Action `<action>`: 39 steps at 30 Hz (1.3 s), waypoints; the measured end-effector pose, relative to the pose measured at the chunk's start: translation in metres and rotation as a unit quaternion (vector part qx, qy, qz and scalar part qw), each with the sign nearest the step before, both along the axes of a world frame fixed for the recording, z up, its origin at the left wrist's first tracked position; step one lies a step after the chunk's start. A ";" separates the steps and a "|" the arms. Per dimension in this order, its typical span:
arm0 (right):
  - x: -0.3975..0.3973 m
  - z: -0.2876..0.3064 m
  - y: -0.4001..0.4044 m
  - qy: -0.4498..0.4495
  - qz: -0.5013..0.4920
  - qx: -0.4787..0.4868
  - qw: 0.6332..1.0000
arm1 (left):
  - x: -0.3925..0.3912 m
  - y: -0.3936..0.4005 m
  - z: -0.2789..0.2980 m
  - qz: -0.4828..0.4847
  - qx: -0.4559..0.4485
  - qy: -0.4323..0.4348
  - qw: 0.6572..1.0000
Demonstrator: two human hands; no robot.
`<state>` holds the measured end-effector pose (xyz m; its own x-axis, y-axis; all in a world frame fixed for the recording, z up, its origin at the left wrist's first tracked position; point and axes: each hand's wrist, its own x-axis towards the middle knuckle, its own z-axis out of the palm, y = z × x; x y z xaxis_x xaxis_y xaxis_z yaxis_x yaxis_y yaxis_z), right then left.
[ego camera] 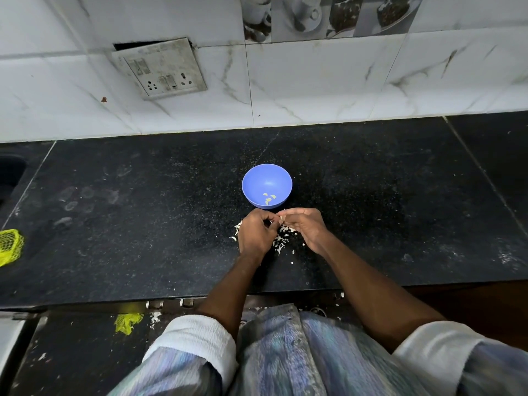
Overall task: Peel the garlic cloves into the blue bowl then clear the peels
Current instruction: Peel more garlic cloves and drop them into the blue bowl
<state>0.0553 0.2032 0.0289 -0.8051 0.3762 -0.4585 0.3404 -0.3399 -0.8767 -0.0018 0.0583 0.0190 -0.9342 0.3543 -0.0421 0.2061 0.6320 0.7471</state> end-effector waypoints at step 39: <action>0.000 0.002 0.002 -0.016 -0.015 -0.079 0.997 | 0.004 0.002 0.005 0.078 0.057 -0.051 0.994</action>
